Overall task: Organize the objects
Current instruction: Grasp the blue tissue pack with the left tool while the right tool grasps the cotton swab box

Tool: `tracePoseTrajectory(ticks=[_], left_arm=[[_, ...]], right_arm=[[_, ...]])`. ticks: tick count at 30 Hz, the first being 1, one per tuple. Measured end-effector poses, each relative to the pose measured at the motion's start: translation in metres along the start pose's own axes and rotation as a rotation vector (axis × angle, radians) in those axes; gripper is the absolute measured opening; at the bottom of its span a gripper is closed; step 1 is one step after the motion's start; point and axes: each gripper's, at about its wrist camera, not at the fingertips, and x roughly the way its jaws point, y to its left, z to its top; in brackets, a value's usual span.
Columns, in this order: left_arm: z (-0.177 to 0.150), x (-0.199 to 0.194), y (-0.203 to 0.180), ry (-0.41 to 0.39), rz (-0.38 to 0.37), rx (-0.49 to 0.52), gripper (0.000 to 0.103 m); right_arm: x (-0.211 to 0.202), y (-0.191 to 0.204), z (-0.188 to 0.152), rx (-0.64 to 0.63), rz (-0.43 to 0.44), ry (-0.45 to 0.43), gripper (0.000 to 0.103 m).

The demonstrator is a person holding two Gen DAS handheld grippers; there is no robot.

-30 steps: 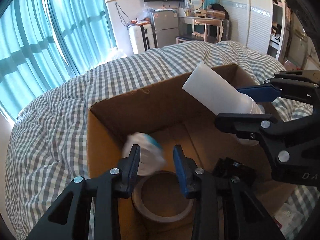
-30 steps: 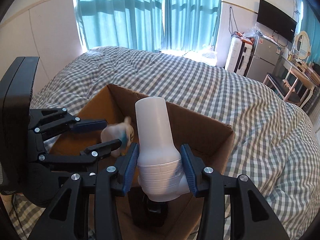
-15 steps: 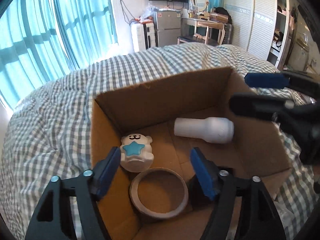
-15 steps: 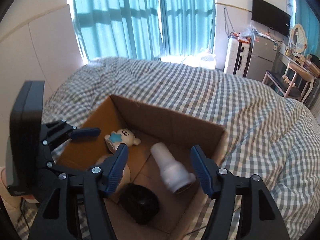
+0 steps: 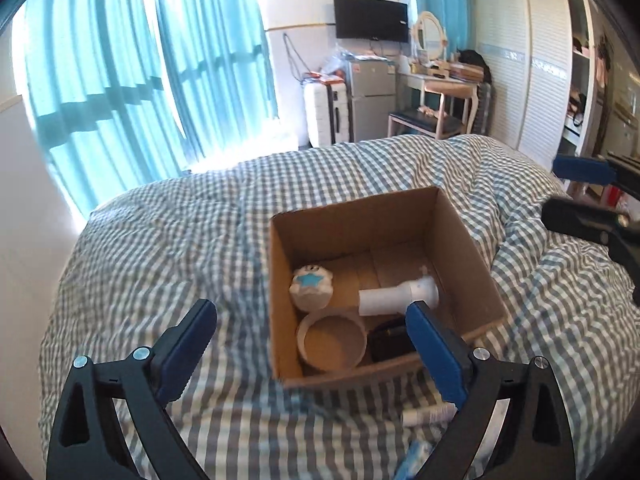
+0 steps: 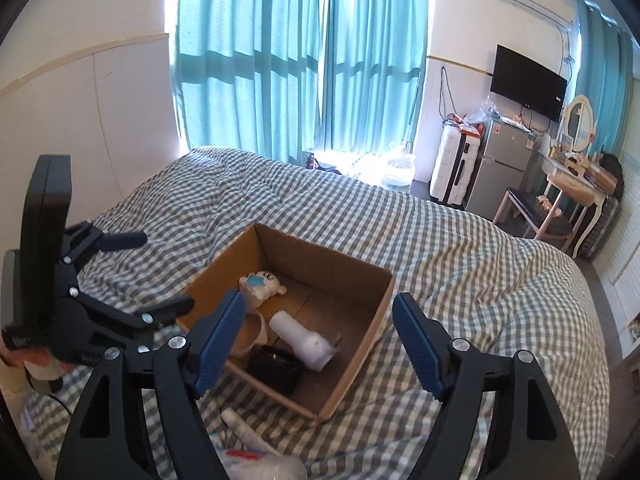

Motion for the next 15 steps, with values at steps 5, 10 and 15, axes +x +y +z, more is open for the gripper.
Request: tracePoseTrajectory(ticks=[5,10,15], left_arm=[[-0.045,-0.017,-0.002,0.031,0.051,-0.047,0.098],[-0.095,-0.009,-0.014,0.101,0.027,-0.139,0.098],[-0.136,0.020,-0.036,0.193,-0.021,-0.127,0.098]], right_arm=[[0.005,0.015,-0.054,-0.028,0.027,0.109,0.078],[0.030,0.014,-0.110,0.058,0.083,0.201,0.078],[0.053,0.010,-0.137,0.125,0.079,0.266,0.078]])
